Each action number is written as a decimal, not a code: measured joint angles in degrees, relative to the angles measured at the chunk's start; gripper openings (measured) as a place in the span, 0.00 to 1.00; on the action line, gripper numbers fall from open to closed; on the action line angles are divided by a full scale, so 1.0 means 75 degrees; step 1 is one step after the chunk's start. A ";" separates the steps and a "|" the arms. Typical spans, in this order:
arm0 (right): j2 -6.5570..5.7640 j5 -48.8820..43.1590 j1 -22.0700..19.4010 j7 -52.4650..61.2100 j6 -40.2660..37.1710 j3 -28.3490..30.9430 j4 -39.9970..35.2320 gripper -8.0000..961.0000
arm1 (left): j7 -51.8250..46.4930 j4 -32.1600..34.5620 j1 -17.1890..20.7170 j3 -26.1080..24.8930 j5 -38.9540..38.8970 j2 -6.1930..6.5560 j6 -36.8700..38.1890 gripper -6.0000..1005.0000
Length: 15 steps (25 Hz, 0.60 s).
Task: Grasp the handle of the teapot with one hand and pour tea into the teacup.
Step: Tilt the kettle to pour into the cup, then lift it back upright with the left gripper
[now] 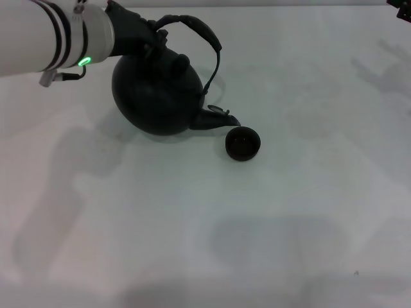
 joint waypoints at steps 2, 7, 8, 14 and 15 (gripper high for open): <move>0.0000 0.0000 0.0005 0.0000 -0.0008 0.0002 0.0000 0.91 | -0.0025 0.0057 -0.0001 0.0010 0.0079 0.0000 -0.0088 0.15; 0.0000 0.0000 0.0027 -0.0003 -0.0013 0.0002 0.0009 0.91 | -0.0122 0.0125 -0.0067 0.0061 0.0225 0.0000 -0.0279 0.15; 0.0000 0.0000 0.0029 -0.0003 -0.0013 0.0003 0.0010 0.91 | -0.0190 0.0130 -0.0114 0.0102 0.0316 0.0000 -0.0354 0.15; 0.0000 -0.0001 0.0051 -0.0014 -0.0021 0.0002 0.0012 0.91 | -0.0341 0.0141 -0.0274 0.0146 0.0415 0.0000 -0.0572 0.15; 0.0000 -0.0001 0.0051 -0.0019 -0.0025 0.0004 0.0012 0.91 | -0.0365 0.0142 -0.0301 0.0146 0.0417 0.0000 -0.0592 0.15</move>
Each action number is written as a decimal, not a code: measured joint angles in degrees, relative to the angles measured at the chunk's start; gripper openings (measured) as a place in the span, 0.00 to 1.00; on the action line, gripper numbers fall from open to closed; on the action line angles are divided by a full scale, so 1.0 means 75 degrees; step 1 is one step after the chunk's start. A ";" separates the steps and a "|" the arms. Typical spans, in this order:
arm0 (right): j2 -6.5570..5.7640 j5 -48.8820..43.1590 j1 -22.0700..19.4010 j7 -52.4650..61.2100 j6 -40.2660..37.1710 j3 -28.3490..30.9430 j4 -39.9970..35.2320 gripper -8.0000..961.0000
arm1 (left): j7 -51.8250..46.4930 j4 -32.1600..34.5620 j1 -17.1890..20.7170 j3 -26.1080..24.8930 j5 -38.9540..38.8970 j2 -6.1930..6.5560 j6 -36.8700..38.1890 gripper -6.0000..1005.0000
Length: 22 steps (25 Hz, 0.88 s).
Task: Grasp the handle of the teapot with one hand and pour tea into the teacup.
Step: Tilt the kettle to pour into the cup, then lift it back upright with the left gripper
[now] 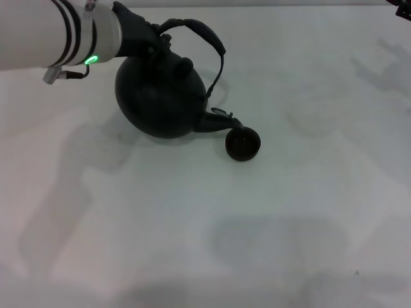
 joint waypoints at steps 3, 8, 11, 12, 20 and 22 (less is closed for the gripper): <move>0.0000 0.0000 0.0007 -0.0004 -0.0009 0.0008 0.0000 0.91 | -0.0046 0.0001 -0.0079 0.0000 0.0030 0.0000 -0.0054 0.15; 0.0000 0.0000 0.0012 -0.0005 -0.0014 0.0011 0.0000 0.91 | -0.0101 0.0000 -0.0308 0.0010 0.0158 0.0000 -0.0327 0.15; 0.0000 0.0000 0.0022 -0.0006 -0.0039 0.0038 0.0001 0.91 | -0.0138 -0.0019 -0.0421 0.0010 0.0198 0.0004 -0.0451 0.15; 0.0000 0.0000 0.0025 -0.0006 -0.0044 0.0056 0.0003 0.91 | -0.0150 -0.0020 -0.0445 0.0010 0.0217 0.0007 -0.0486 0.15; 0.0000 0.0000 0.0026 -0.0005 -0.0091 0.0083 0.0078 0.91 | -0.0225 0.0003 -0.0605 0.0019 0.0389 -0.0001 -0.0869 0.15; 0.0000 0.0000 0.0029 -0.0006 -0.0095 0.0083 0.0100 0.91 | -0.0225 0.0007 -0.0621 0.0023 0.0395 0.0000 -0.0905 0.15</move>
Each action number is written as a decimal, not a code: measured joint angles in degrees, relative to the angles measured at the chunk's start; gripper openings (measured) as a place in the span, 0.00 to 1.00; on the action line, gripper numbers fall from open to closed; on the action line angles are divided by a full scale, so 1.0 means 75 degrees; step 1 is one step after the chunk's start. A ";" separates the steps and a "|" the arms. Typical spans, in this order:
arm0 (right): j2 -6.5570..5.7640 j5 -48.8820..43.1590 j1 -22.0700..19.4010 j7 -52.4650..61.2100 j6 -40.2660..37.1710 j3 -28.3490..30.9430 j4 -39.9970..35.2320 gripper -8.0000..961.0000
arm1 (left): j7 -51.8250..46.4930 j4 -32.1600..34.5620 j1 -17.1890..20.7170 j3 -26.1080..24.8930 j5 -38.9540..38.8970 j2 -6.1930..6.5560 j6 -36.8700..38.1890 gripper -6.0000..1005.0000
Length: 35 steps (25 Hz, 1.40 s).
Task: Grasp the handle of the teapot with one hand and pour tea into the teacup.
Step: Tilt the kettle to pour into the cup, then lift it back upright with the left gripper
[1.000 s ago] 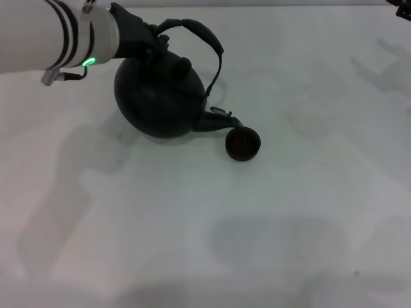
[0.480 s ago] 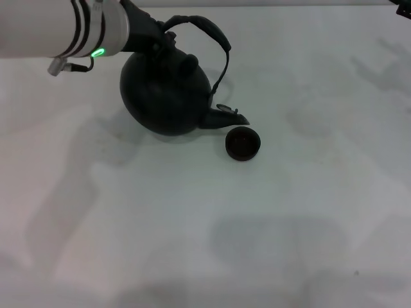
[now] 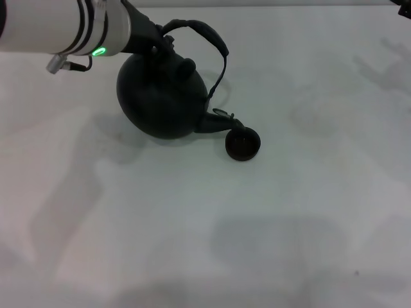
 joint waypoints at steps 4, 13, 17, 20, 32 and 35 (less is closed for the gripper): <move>0.0000 0.0000 0.0004 0.0000 -0.0004 0.0007 0.0006 0.91 | -0.0006 0.0001 -0.0087 0.0024 0.0009 0.0000 -0.0156 0.15; 0.0000 0.0000 0.0007 -0.0031 -0.0007 0.0009 0.0010 0.91 | -0.0164 0.0012 -0.0335 0.0160 0.0271 0.0000 -0.0515 0.15; 0.0000 0.0000 0.0007 -0.0045 -0.0007 0.0009 0.0016 0.91 | -0.0220 0.0013 -0.0459 0.0196 0.0407 0.0000 -0.0707 0.15; 0.0000 0.0000 0.0006 -0.0047 -0.0007 0.0009 0.0017 0.91 | -0.0223 0.0012 -0.0515 0.0195 0.0464 0.0000 -0.0781 0.15; 0.0000 0.0000 0.0041 -0.0083 -0.0007 0.0008 0.0106 0.91 | -0.0216 -0.0002 -0.0805 0.0192 0.0473 0.0009 -0.1194 0.15; 0.0000 0.0000 0.0060 -0.0106 -0.0007 0.0008 0.0143 0.91 | -0.0209 -0.0032 -0.0894 0.0192 0.0530 0.0010 -0.1321 0.15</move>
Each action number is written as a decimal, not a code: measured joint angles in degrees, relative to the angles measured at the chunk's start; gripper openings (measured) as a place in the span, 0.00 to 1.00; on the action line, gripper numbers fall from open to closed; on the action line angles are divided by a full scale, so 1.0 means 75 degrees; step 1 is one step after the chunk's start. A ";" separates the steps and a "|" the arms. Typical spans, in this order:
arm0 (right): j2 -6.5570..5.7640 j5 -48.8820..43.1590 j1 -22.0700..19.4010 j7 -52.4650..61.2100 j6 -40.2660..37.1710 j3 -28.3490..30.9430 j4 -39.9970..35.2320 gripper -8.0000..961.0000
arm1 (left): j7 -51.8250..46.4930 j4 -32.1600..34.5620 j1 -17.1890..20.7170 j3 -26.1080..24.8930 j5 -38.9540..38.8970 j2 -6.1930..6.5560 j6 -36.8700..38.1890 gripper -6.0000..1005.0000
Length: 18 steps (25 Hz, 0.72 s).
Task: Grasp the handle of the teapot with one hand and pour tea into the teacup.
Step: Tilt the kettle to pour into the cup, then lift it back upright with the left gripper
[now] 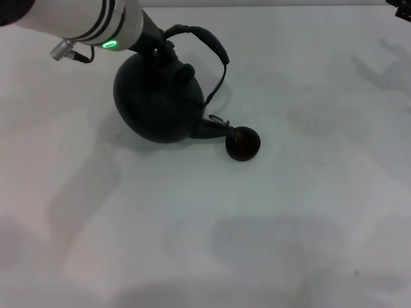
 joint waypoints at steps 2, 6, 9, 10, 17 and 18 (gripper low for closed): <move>0.0000 0.0000 0.0016 -0.0030 0.0000 0.0000 0.0041 0.91 | -0.0006 -0.0002 -0.0035 0.0016 0.0088 -0.0005 -0.0055 0.15; 0.0000 0.0000 0.0036 -0.0050 -0.0012 0.0000 0.0068 0.91 | -0.0008 -0.0004 -0.0111 0.0075 0.0134 -0.0010 -0.0131 0.15; 0.0000 0.0000 0.0043 -0.0057 -0.0033 0.0000 0.0076 0.91 | -0.0008 -0.0048 -0.0177 0.0077 0.0143 -0.0011 -0.0188 0.15; 0.0000 0.0000 0.0046 -0.0058 -0.0042 0.0000 0.0082 0.91 | -0.0008 -0.0057 -0.0200 0.0079 0.0146 -0.0011 -0.0211 0.15; 0.0000 0.0000 0.0074 -0.0141 -0.0100 0.0000 0.0182 0.91 | -0.0007 -0.0104 -0.0322 0.0089 0.0235 -0.0011 -0.0277 0.15; 0.0000 0.0000 0.0082 -0.0143 -0.0100 0.0000 0.0182 0.91 | -0.0007 -0.0115 -0.0335 0.0092 0.0240 -0.0011 -0.0284 0.15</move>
